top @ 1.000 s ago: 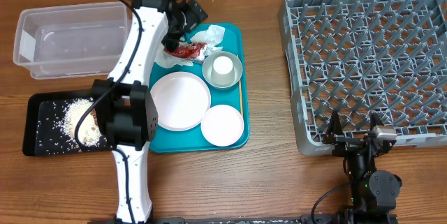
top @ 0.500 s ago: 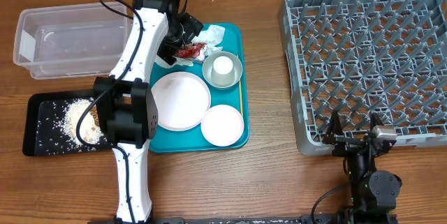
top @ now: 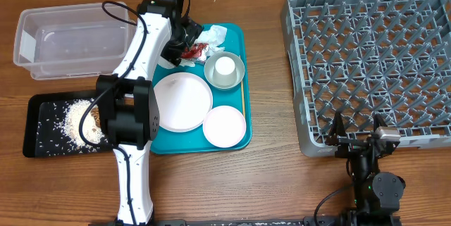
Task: Sort waste into correct bins and load items into the dishwasher
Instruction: 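Grasp the red wrapper on the teal tray with the left gripper, then carry the red wrapper left and drop it into the clear bin, then move the left gripper back and grasp a white tissue on the tray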
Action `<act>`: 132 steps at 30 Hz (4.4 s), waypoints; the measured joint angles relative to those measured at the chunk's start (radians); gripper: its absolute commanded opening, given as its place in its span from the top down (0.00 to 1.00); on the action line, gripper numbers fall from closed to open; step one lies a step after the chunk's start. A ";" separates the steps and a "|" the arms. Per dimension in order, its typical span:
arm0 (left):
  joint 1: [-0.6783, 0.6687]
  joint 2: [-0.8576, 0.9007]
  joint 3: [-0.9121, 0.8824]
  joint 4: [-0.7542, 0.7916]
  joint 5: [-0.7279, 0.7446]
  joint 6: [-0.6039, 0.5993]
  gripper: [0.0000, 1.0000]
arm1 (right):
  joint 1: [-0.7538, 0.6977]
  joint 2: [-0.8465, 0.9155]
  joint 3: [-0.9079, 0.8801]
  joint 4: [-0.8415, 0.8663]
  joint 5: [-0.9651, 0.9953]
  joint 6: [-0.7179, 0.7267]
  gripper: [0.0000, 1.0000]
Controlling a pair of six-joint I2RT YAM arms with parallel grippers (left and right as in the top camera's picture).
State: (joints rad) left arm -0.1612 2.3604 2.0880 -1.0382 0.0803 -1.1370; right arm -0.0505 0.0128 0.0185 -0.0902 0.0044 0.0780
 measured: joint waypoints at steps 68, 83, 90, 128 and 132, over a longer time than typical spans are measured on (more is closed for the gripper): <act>0.199 -0.231 -0.011 -0.081 -0.012 0.045 0.96 | 0.000 0.000 0.000 0.000 0.000 0.000 0.00; 0.537 -0.231 -0.011 -0.016 -0.027 0.055 0.00 | 0.000 0.000 0.000 0.000 0.000 -0.001 0.00; 0.551 -0.231 -0.011 -0.029 -0.017 0.119 0.00 | 0.000 0.000 0.000 0.000 0.000 0.000 0.00; -0.007 -0.064 -0.009 0.018 -0.149 0.573 0.17 | 0.000 0.000 0.000 0.000 0.000 0.000 0.00; -0.003 -0.004 -0.009 0.023 -0.165 0.581 0.20 | 0.000 0.000 0.000 0.000 0.000 0.000 0.00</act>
State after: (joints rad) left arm -0.1638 2.3562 2.0792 -1.0153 -0.0849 -0.5560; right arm -0.0505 0.0128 0.0185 -0.0898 0.0044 0.0780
